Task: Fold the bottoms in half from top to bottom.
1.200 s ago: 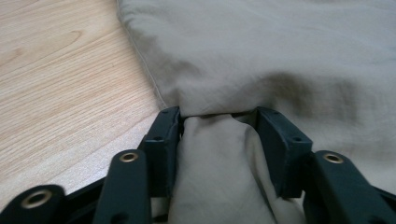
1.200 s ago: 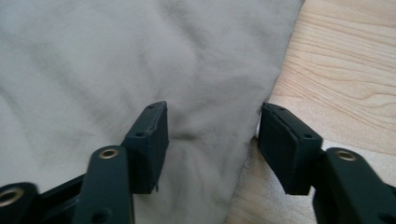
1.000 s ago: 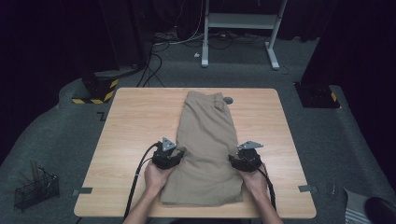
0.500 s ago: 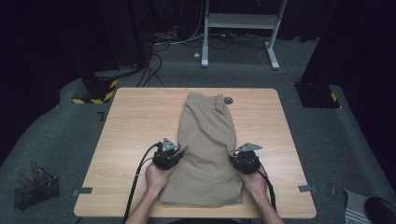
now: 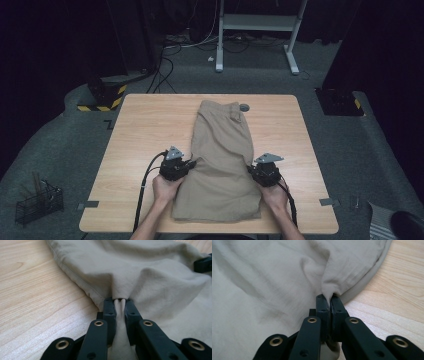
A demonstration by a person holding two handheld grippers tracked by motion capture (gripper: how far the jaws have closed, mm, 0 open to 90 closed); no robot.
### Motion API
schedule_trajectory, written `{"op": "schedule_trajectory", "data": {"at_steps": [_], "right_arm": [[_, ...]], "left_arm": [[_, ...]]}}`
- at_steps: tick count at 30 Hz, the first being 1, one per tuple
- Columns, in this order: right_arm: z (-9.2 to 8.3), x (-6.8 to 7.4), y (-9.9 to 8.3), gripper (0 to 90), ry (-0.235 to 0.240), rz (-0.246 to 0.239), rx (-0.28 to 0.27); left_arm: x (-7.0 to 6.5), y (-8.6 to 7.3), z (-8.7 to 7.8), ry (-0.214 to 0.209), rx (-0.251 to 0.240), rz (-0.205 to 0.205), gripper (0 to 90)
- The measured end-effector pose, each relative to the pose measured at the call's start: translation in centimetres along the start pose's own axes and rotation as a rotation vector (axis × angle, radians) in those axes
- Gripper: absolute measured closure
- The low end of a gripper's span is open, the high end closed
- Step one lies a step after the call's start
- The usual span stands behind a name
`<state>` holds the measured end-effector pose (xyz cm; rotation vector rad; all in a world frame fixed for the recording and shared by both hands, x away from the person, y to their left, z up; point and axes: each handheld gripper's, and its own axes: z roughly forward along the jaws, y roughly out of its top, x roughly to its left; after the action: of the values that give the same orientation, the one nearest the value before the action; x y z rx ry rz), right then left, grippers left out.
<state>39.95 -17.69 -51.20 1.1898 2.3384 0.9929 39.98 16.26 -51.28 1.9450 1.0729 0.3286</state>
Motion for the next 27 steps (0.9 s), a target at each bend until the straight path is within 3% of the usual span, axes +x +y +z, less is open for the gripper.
{"op": "schedule_trajectory", "data": {"at_steps": [5,13,16,27], "right_arm": [[-1.1,-0.1,0.3,87.5,0.009,-0.009,-0.039],[-2.9,-0.5,0.8,87.8,0.003,-0.009,-0.112],[-3.4,-0.8,1.1,87.9,0.007,-0.001,-0.13],[-4.6,-0.5,2.1,88.0,0.003,-0.025,-0.178]], "left_arm": [[0.0,0.3,-0.5,-0.033,-0.027,-0.025,83.4],[-0.8,2.3,-1.9,-0.044,-0.08,0.022,83.4],[-0.8,2.7,-2.2,-0.058,-0.093,0.01,83.5],[-1.0,3.6,-3.5,-0.045,-0.103,0.024,83.5]]}}
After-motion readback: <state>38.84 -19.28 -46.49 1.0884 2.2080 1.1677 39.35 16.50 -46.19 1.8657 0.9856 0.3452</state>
